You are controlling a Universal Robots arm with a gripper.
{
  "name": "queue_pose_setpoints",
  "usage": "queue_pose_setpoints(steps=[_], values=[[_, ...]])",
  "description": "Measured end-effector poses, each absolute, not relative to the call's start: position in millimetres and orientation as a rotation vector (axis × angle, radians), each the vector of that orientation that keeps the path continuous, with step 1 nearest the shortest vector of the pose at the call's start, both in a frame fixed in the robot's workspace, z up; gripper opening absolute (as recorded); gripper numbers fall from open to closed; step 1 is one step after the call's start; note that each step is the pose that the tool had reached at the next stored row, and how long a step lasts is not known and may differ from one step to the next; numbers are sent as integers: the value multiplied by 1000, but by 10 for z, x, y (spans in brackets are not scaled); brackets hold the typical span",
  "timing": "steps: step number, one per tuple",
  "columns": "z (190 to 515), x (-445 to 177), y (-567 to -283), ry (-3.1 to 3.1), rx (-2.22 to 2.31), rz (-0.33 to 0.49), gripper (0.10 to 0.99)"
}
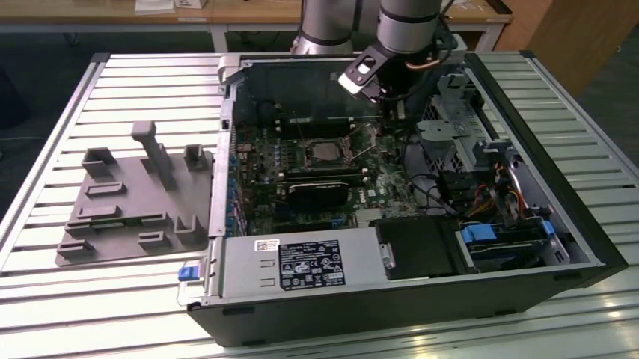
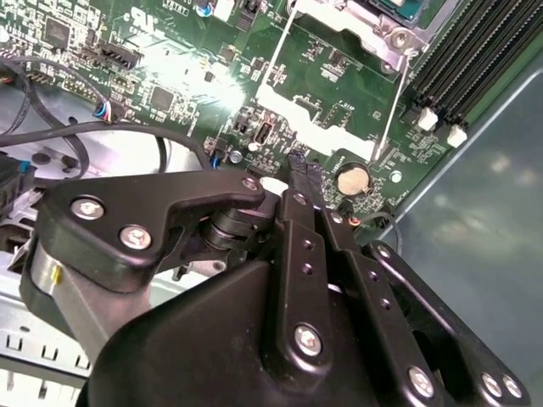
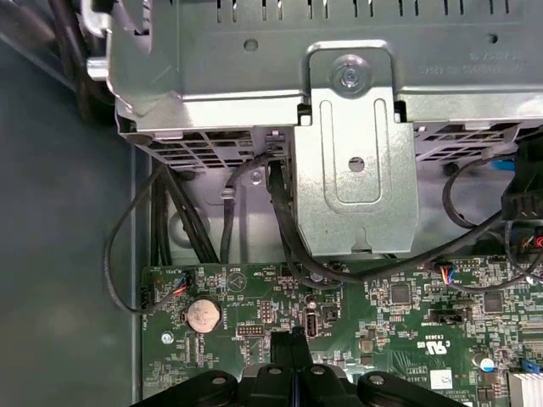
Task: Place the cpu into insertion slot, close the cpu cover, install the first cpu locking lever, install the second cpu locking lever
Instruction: 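Close the cpu cover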
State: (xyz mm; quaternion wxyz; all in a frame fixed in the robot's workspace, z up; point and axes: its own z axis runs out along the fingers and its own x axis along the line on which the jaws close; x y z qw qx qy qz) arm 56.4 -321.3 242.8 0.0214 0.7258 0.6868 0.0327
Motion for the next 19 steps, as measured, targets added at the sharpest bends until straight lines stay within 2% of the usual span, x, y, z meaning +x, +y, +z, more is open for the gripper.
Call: queue_pose_setpoints(steps=[11, 19], values=[[2409, 570, -3213, 2129, 2254, 96, 102], [2406, 573, -3213, 2157, 2285, 31, 102]])
